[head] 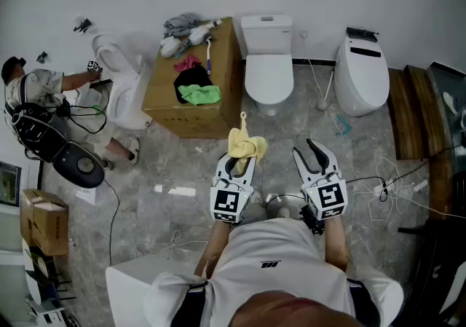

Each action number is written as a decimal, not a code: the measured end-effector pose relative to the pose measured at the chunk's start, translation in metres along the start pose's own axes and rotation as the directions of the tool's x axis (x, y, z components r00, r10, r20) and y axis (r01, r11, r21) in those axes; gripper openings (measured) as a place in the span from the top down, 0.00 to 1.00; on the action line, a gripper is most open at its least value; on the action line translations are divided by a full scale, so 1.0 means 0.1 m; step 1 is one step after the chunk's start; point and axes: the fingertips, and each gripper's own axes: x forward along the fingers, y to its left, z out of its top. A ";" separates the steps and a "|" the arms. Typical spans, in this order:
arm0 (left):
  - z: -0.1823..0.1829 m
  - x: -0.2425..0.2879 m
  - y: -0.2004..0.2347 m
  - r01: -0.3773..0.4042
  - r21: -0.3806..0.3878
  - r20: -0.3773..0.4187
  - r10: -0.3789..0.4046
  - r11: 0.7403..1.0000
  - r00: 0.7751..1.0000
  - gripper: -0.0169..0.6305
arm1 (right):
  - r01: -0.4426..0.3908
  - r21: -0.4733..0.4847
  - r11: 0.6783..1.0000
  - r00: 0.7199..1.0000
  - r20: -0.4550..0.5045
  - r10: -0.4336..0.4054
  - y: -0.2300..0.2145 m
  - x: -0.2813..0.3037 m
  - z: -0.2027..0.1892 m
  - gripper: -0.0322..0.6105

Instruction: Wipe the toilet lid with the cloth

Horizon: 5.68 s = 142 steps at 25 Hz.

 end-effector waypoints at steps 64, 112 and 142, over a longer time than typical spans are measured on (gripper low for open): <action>0.11 3.27 2.55 0.083 -0.002 0.019 -0.083 0.997 0.996 0.81 | 0.109 0.009 0.994 0.992 -0.068 -0.108 -1.68 3.63 0.35 0.68; 0.24 6.46 3.68 0.078 0.002 0.013 -0.078 0.997 0.997 0.81 | 0.126 0.020 0.992 0.989 -0.079 -0.124 -3.99 6.07 0.46 0.68; -1.73 8.38 3.27 0.273 -0.158 -0.255 -0.306 0.949 0.917 0.81 | 0.130 0.153 0.980 0.912 -0.405 -0.058 -5.15 7.22 -1.49 0.68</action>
